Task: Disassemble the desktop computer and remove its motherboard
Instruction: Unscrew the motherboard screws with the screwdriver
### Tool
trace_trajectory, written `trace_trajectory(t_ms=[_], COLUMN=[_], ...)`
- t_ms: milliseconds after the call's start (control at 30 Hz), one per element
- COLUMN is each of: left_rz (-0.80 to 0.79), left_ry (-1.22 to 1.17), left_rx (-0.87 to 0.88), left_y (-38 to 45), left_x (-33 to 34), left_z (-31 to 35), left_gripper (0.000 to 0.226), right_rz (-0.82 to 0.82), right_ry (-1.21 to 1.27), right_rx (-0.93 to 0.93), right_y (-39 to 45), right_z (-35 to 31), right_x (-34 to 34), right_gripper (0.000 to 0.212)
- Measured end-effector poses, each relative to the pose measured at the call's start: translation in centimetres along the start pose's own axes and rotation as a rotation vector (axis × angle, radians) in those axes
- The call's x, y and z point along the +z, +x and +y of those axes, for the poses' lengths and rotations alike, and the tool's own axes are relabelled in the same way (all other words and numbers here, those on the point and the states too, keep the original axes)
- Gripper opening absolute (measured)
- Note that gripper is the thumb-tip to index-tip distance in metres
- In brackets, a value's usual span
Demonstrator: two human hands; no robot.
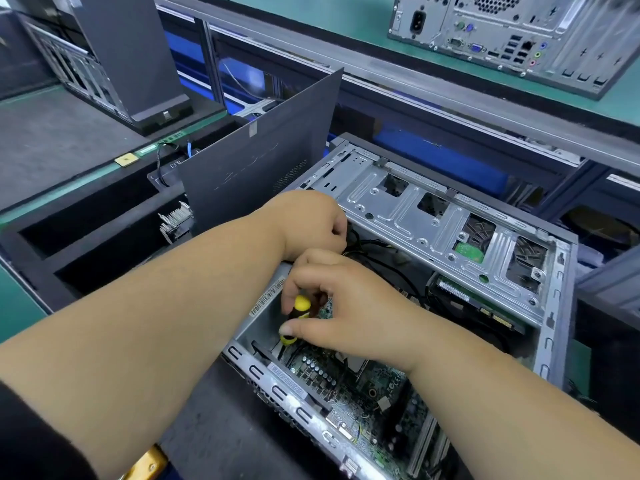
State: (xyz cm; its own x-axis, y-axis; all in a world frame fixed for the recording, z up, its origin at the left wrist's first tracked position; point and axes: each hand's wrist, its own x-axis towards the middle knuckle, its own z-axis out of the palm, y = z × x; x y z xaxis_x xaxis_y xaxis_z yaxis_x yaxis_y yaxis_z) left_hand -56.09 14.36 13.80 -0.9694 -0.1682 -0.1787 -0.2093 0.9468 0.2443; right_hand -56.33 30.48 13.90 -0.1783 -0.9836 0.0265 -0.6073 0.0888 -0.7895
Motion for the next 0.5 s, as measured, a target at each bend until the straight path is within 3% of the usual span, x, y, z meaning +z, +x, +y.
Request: trace_trajectory(t_ms=[200, 500], left_rz=[0.007, 0.003], left_ry=[-0.003, -0.026], left_rx=[-0.005, -0.019], left_y=[-0.02, 0.15], left_x=[-0.02, 0.03], left_z=[0.07, 0.04], left_gripper=[0.020, 0.019], right_rz=[0.026, 0.015], right_ry=[-0.068, -0.050], right_rx=[0.004, 0.003], right_y=[0.14, -0.29], right_z=[0.10, -0.01], right_x=[-0.14, -0.18], right_gripper=[0.025, 0.025])
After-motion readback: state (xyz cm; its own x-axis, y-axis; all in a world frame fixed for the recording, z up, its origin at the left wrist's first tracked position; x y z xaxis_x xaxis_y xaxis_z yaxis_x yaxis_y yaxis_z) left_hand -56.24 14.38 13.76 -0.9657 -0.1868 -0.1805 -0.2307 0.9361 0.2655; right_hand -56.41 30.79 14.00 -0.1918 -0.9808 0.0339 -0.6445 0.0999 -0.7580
